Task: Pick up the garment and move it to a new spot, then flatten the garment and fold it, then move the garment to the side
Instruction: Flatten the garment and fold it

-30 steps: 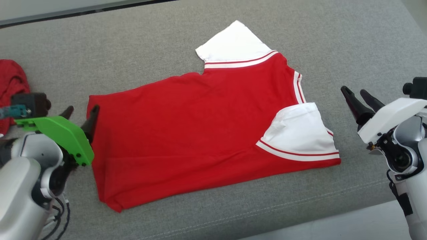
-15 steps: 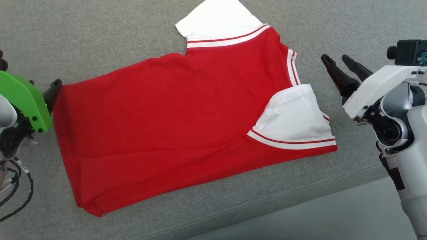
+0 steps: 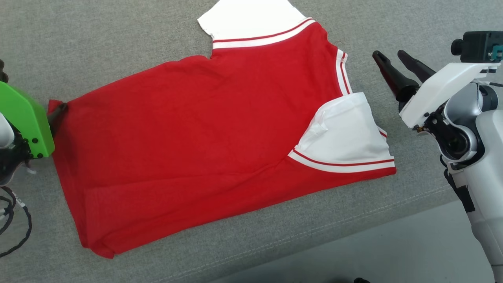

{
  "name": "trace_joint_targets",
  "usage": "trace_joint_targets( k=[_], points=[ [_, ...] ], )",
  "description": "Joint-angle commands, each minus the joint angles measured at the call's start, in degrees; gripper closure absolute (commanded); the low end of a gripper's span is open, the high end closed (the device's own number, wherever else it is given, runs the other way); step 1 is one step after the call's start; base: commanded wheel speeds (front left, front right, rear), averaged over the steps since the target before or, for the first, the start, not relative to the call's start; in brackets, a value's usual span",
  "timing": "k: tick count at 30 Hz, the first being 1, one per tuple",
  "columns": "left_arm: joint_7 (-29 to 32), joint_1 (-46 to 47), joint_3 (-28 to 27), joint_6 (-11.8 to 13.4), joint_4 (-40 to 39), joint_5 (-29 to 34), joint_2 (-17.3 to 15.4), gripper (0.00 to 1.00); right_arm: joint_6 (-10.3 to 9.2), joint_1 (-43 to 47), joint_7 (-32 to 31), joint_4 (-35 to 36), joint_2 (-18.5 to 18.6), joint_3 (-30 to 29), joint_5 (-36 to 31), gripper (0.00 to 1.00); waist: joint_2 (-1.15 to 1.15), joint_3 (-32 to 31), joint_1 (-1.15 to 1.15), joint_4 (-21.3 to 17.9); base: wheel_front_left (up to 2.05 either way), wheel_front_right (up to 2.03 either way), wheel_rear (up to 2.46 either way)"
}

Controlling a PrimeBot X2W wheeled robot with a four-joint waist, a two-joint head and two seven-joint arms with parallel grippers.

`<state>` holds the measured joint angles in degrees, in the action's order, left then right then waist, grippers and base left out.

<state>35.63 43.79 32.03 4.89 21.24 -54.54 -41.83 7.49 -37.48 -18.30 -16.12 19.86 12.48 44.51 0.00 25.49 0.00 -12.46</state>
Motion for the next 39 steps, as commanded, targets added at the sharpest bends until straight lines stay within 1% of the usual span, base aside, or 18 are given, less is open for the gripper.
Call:
trace_joint_targets(
  k=[1,2,4,5,6,8,10,15,18,23,28,31,39],
  points=[
    [-0.30,-0.36,-0.18,0.10,0.16,-0.63,0.50,0.10,0.00,-0.85,0.39,-0.14,0.03,0.41,0.27,0.00,0.00,0.11,0.00,0.01,0.00,0.00,0.00],
    [-0.28,-0.41,-0.13,0.07,0.23,-0.79,0.73,0.20,0.00,-1.04,0.41,-0.30,0.03,0.65,0.32,0.00,0.00,0.16,0.00,0.00,0.00,0.00,0.00],
    [0.24,-0.43,0.23,-0.03,0.30,-1.09,1.07,0.51,0.00,-1.78,0.40,-0.51,0.10,1.14,0.36,0.00,0.00,0.24,0.00,-0.03,0.00,0.00,0.00],
    [0.40,-0.36,0.37,-0.02,0.30,-1.05,1.22,0.57,0.00,-2.18,0.36,-0.62,0.15,1.43,0.33,0.00,0.00,0.26,0.00,-0.06,0.00,0.00,0.00],
    [0.40,-0.36,0.37,-0.02,0.30,-1.05,1.22,0.57,0.00,-2.18,0.36,-0.62,0.15,1.43,0.33,0.00,0.00,0.26,0.00,-0.06,0.00,0.00,0.00],
    [0.58,-0.16,0.50,0.14,0.38,-1.09,1.33,0.82,0.00,-3.02,0.27,-1.06,0.13,1.92,0.28,0.00,0.00,0.25,0.00,-0.13,0.00,0.00,0.00],
    [0.63,0.18,0.53,0.37,0.54,-0.95,1.48,1.00,0.00,-4.17,0.20,-1.58,0.11,2.40,-0.09,0.00,0.00,0.19,0.00,-0.08,0.00,0.00,0.00],
    [-0.90,1.07,0.05,1.46,0.20,-0.64,2.61,1.00,0.00,-8.54,-0.86,-4.19,0.26,3.42,-1.20,0.00,0.00,0.17,0.00,1.23,0.00,0.00,0.00],
    [-3.50,1.51,-0.81,2.47,-0.83,-0.30,3.96,1.00,0.00,-12.14,-1.82,-6.83,0.26,3.66,-2.07,0.00,0.00,0.44,0.00,2.94,0.00,0.00,0.00],
    [-7.91,0.56,-0.99,4.21,-4.32,0.74,6.54,1.00,0.00,-19.05,-3.67,-12.20,0.53,3.94,-5.25,0.00,0.00,1.88,0.00,6.90,0.00,0.00,0.00],
    [-10.30,1.04,-0.05,5.50,-7.65,2.46,8.76,1.00,0.00,-26.21,-5.41,-18.20,0.76,4.39,-8.52,0.00,0.00,4.28,0.00,11.47,0.00,0.00,0.00],
    [-10.98,2.67,0.64,5.41,-8.71,3.03,10.59,1.00,0.00,-30.21,-6.28,-22.13,0.92,4.54,-10.36,0.00,0.00,5.84,0.00,14.40,0.00,0.00,0.00],
    [-12.71,6.35,3.13,2.99,-7.36,3.36,16.62,1.00,0.00,-37.97,-6.84,-33.23,-0.17,3.65,-15.86,0.00,0.00,9.43,0.00,21.07,0.00,0.00,0.00]
  ],
)
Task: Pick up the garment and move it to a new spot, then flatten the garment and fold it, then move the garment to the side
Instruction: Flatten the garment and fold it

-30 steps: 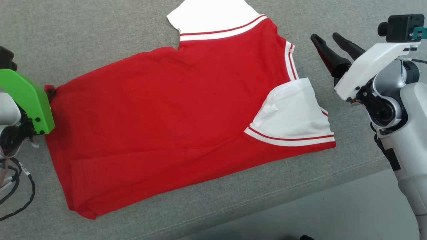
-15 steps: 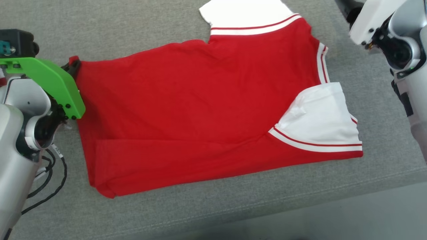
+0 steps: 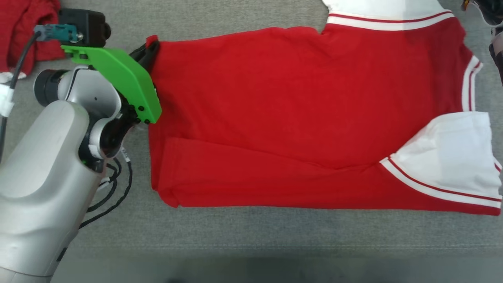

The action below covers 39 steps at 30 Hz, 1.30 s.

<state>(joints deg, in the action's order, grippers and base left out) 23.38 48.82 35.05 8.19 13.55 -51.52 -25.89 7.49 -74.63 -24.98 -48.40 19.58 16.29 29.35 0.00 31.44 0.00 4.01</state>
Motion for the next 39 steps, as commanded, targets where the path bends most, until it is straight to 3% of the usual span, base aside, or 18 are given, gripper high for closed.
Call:
trace_joint_targets(
  k=[1,6,15,17,18,20,21,22,29,39],
  points=[
    [-0.68,1.82,0.47,-0.71,0.78,0.36,1.47,1.00,0.00,-1.47,-0.06,-2.19,0.20,-0.37,-1.23,0.00,0.00,3.77,0.00,5.35,0.00,0.00,0.00],
    [-2.36,4.00,1.87,-2.34,3.91,0.82,5.21,1.00,0.00,-3.77,1.24,-8.57,0.29,-1.37,-4.05,0.00,0.00,4.63,0.00,8.24,0.00,0.00,0.00],
    [-3.65,5.63,2.85,-4.11,7.82,0.53,7.68,1.00,0.00,-5.37,1.45,-13.27,-0.21,-0.69,-5.60,0.02,0.00,4.63,0.00,9.31,0.00,0.00,0.00],
    [-3.81,5.94,2.93,-4.40,8.64,0.38,8.01,1.00,0.00,-5.51,0.99,-14.28,-0.15,-0.34,-5.91,0.43,0.00,4.46,0.00,9.35,0.00,0.00,0.00],
    [-3.93,6.16,2.92,-4.59,8.90,0.30,8.07,1.00,0.00,-5.61,0.77,-14.60,-0.06,-0.02,-6.17,0.58,0.00,4.41,0.00,9.30,0.00,0.00,0.00],
    [-3.94,6.59,2.74,-4.74,9.60,0.05,8.14,1.00,0.00,-5.94,0.72,-14.91,-0.19,0.44,-6.21,0.75,0.00,4.47,0.00,9.04,0.00,0.00,0.00],
    [-4.03,6.72,2.60,-4.77,9.93,-0.06,8.06,1.00,0.00,-6.22,0.80,-15.05,-0.41,0.52,-6.03,0.95,0.00,4.49,0.00,8.80,0.00,0.00,0.00],
    [-4.13,6.75,2.47,-4.77,10.25,-0.12,7.92,1.00,0.00,-6.42,1.08,-15.06,-0.62,0.70,-5.99,1.00,0.00,4.47,0.00,8.49,0.00,0.00,0.00],
    [-3.98,7.24,0.67,-4.21,13.60,-1.74,7.70,1.00,-0.02,-6.72,3.78,-14.29,-2.10,2.05,-4.85,1.00,0.00,2.89,0.00,6.02,0.00,0.00,0.00],
    [-4.29,4.40,-1.23,-2.38,17.98,-3.59,6.13,1.00,-0.01,-0.82,8.15,-7.66,-2.92,6.94,2.77,1.00,0.00,-2.33,0.00,1.21,0.00,0.00,0.00]
  ],
)
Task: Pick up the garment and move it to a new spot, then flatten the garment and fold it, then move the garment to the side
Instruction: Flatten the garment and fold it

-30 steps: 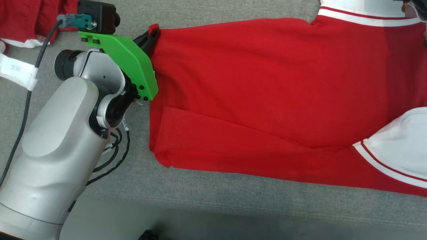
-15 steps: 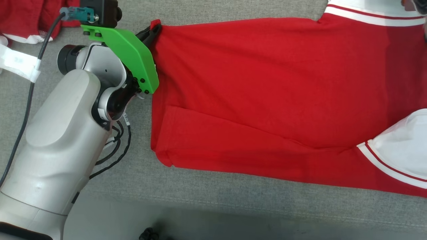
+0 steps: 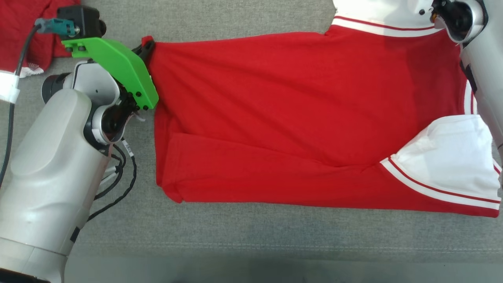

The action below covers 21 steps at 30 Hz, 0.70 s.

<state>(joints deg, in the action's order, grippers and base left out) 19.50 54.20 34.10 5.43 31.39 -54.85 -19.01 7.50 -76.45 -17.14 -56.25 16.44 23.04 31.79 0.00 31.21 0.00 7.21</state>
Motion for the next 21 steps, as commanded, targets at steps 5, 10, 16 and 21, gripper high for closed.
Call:
trace_joint_targets(
  k=[5,10,16,21],
  points=[
    [-2.51,-3.92,-1.05,0.75,-0.86,-0.57,-1.67,1.00,-0.02,5.46,4.12,6.52,2.26,4.00,5.96,1.00,0.00,-4.34,0.00,-4.09,0.00,0.00,0.00],
    [-5.41,-8.10,-1.76,1.62,-3.13,-0.74,-2.55,1.00,-0.02,9.86,8.67,12.88,5.25,7.07,11.60,1.00,0.00,-6.56,0.00,-5.66,0.00,0.00,0.00],
    [-8.62,-12.95,-2.22,2.95,-6.36,-0.04,-3.68,1.00,-0.02,14.47,11.84,18.61,8.52,10.08,16.27,1.00,0.00,-9.09,0.00,-6.88,0.00,0.00,0.00],
    [-12.80,-18.54,-2.96,4.84,-10.83,0.21,-4.13,1.00,-0.02,19.60,14.14,23.89,11.71,12.28,19.75,1.00,0.00,-10.86,0.00,-7.69,0.00,0.00,0.00]
  ],
)
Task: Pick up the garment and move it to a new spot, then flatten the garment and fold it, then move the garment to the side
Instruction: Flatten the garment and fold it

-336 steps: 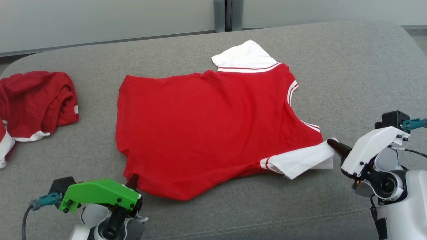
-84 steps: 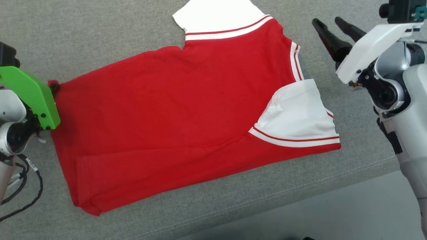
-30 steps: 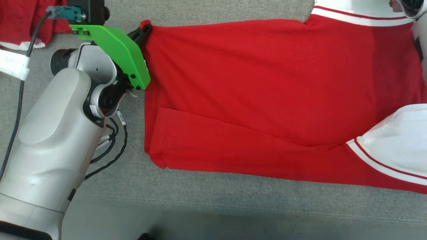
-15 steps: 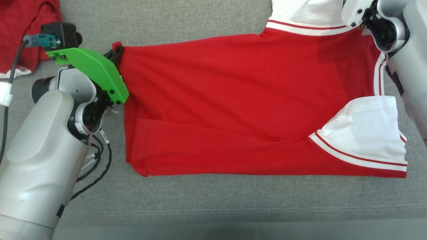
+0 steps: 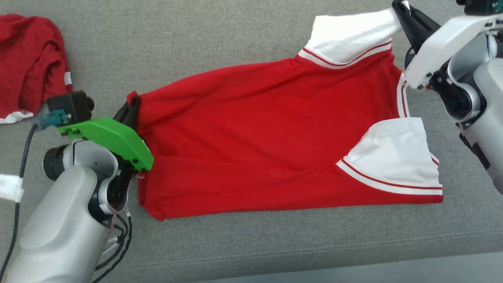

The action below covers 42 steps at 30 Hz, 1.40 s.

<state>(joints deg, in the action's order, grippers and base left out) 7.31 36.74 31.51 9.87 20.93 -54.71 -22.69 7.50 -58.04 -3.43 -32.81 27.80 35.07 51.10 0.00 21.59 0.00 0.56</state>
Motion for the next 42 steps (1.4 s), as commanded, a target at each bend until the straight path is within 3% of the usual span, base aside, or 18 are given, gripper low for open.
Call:
trace_joint_targets(
  k=[1,12,21,22,23,24,25,26,27,28,30,42],
  points=[
    [-1.44,-2.34,-0.61,0.95,-1.41,-0.05,-0.36,1.00,-0.02,2.20,0.91,1.44,0.99,0.64,0.81,1.00,0.00,-1.47,0.00,-1.19,0.00,0.00,0.00],
    [-10.37,-14.61,-3.51,5.42,-9.44,-1.11,0.74,1.00,-0.02,12.24,5.69,6.59,4.48,2.69,3.65,1.00,0.00,-2.72,0.00,-2.07,0.00,0.00,0.00],
    [-15.06,-20.77,-2.59,4.94,-10.86,-0.27,1.96,1.00,-0.02,17.87,8.95,6.48,4.65,3.47,4.37,1.00,0.00,-3.78,0.00,-2.26,0.00,0.00,0.00],
    [-15.32,-21.20,-2.63,4.91,-10.75,-0.40,2.14,0.95,-0.02,18.26,9.32,6.51,4.74,3.65,4.34,1.00,0.00,-3.92,0.00,-2.28,0.00,0.00,0.00],
    [-15.57,-21.69,-2.50,4.89,-10.53,-0.43,2.22,0.78,-0.02,18.66,9.51,6.37,4.79,3.84,4.20,1.00,0.00,-4.09,0.00,-2.34,0.00,0.00,0.00],
    [-15.78,-22.07,-2.38,4.86,-10.48,-0.38,2.30,0.60,-0.02,19.15,9.76,6.28,4.77,4.05,4.04,0.97,0.00,-4.27,0.00,-2.41,0.00,0.00,0.00],
    [-16.04,-22.40,-2.35,4.94,-10.48,-0.45,2.44,0.25,-0.02,19.51,10.02,6.10,4.79,4.20,3.92,0.68,0.00,-4.44,0.00,-2.47,0.00,0.00,0.00],
    [-16.17,-22.75,-2.31,4.93,-10.57,-0.54,2.49,0.00,-0.02,19.87,10.36,5.84,4.85,4.32,3.82,0.52,0.00,-4.61,0.00,-2.50,0.00,0.00,0.00],
    [-16.36,-23.20,-2.35,5.02,-10.64,-0.64,2.48,0.00,-0.02,20.33,10.58,5.75,4.95,4.60,3.63,0.27,0.00,-4.83,0.00,-2.50,0.00,0.00,0.00],
    [-16.56,-23.71,-2.34,5.10,-10.76,-0.70,2.43,0.00,-0.02,20.77,10.92,5.71,5.01,4.90,3.56,0.13,0.00,-5.07,0.00,-2.51,0.00,0.00,0.00],
    [-16.62,-24.89,-2.16,5.33,-11.12,-0.88,2.30,0.00,-0.02,21.79,11.41,5.78,5.17,5.54,3.59,0.00,0.00,-5.56,0.00,-2.56,0.00,0.00,0.00],
    [-15.78,-32.23,-1.84,8.27,-15.79,-1.13,-0.08,0.00,-0.02,27.25,13.01,3.66,8.46,9.69,0.31,0.00,0.00,-8.58,0.00,-3.27,0.00,0.00,0.00]
  ],
)
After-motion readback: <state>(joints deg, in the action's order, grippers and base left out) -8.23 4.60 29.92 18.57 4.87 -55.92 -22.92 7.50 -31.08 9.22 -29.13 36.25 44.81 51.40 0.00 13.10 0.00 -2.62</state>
